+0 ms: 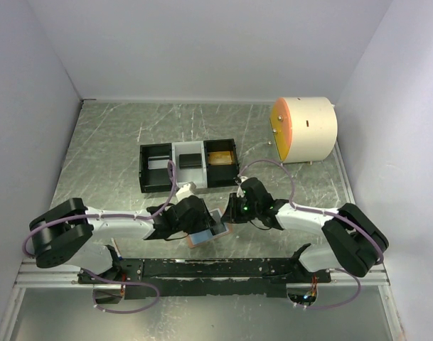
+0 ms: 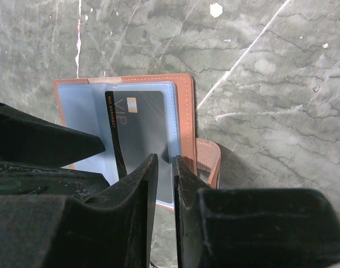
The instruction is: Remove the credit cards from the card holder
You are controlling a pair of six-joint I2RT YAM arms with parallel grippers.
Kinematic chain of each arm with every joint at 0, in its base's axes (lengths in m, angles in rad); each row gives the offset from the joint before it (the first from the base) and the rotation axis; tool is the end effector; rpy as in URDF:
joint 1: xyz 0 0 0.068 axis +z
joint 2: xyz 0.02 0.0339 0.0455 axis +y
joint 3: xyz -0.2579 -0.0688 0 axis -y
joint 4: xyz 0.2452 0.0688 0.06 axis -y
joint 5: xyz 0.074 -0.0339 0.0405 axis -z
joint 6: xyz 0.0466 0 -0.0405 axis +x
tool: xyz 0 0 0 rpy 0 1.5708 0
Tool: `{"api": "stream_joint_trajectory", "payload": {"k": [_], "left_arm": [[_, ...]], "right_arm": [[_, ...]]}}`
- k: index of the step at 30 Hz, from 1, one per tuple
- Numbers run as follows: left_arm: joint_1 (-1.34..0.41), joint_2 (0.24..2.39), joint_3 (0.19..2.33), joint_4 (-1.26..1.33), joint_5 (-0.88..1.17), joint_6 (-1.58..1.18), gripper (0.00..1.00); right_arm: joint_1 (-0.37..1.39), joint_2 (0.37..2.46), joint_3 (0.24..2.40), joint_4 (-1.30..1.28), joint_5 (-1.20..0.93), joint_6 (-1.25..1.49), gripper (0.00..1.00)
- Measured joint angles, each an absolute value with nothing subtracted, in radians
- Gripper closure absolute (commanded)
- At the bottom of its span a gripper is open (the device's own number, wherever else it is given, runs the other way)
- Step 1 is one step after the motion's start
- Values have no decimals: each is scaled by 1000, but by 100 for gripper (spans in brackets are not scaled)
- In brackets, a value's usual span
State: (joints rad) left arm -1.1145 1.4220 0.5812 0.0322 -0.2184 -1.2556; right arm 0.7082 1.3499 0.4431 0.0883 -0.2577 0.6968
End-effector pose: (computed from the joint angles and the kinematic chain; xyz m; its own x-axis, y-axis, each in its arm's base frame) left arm 0.1291 -0.2402 0.1394 -0.8693 -0.3354 -0.3631 -0.0518 0.7923 -0.6079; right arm 0.1770 0.1672 0.1221 -0.9138 0.0344 -0.4046 -0.2279 0.7812 0.5812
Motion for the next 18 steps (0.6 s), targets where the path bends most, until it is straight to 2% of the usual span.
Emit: {"api": "stream_joint_trajectory", "payload": {"k": [7, 12, 18], "left_arm": [[-1113, 1411, 479, 187, -224, -1304, 49], [-1112, 1440, 472, 222, -226, -1367, 59], [-1110, 1428, 415, 284, -236, -1434, 65]], "right_arm": [[707, 1367, 416, 168, -274, 716, 82], [706, 1380, 399, 224, -291, 736, 82], [706, 1386, 399, 235, -296, 743, 82]]}}
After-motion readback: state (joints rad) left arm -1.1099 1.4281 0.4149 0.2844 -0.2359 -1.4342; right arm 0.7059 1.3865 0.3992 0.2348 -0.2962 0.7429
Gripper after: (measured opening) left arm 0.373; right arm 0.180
